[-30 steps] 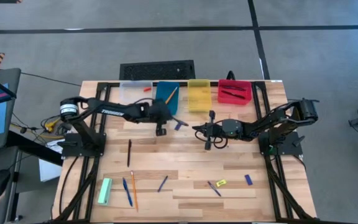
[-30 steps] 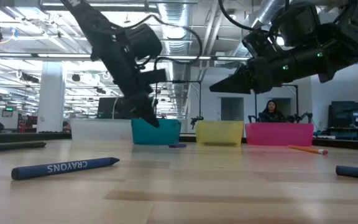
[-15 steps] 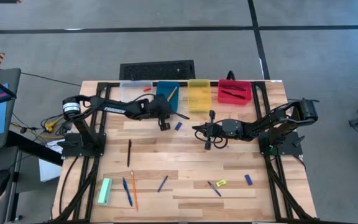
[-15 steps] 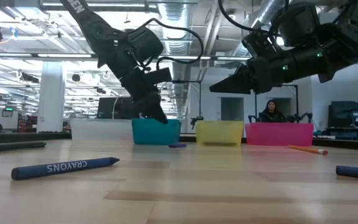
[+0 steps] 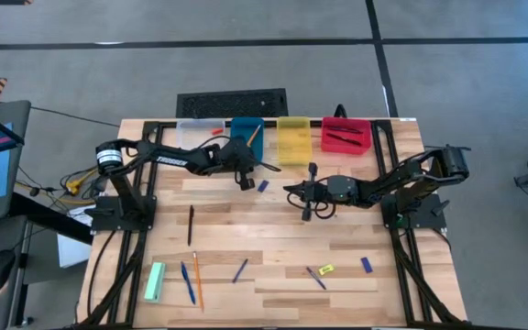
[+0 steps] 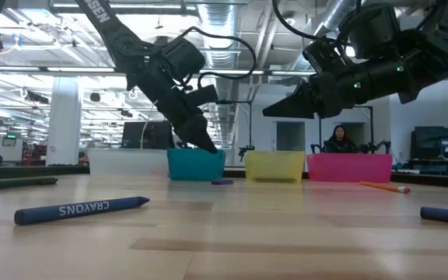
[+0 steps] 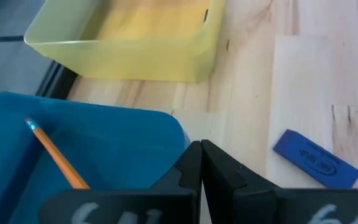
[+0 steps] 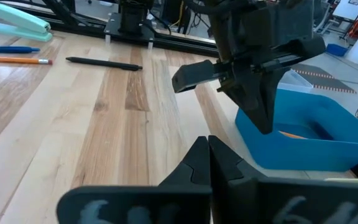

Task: Sort crayons/erasers/pens/pencils in bins
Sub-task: Put the blue pen into the red bin

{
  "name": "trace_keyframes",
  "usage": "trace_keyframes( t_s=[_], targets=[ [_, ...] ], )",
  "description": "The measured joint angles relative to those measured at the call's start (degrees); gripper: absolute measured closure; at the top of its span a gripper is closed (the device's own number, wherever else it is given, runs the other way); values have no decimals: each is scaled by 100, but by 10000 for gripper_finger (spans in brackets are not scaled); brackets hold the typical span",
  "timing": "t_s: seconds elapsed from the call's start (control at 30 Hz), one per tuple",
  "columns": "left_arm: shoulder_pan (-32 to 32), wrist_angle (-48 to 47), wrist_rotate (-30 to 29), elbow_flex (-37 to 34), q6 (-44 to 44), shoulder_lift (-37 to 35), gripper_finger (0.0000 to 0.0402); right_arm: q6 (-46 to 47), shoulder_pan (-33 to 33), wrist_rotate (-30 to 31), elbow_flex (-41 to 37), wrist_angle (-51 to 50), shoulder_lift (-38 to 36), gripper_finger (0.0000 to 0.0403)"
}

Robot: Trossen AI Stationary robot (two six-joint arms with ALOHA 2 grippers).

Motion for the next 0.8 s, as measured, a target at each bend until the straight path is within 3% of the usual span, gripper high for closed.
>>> trace_keyframes(
  t_s=[0.47,0.63,0.8],
  targets=[
    [-71,-257,166,302,154,-120,401,7,1,0,0,-35,0,399],
    [-386,-703,246,306,-51,-426,401,-46,-2,-6,2,-229,-59,401],
    [-1030,-1456,-284,306,-335,-540,401,279,43,-168,4,-1181,-316,400]
  ],
)
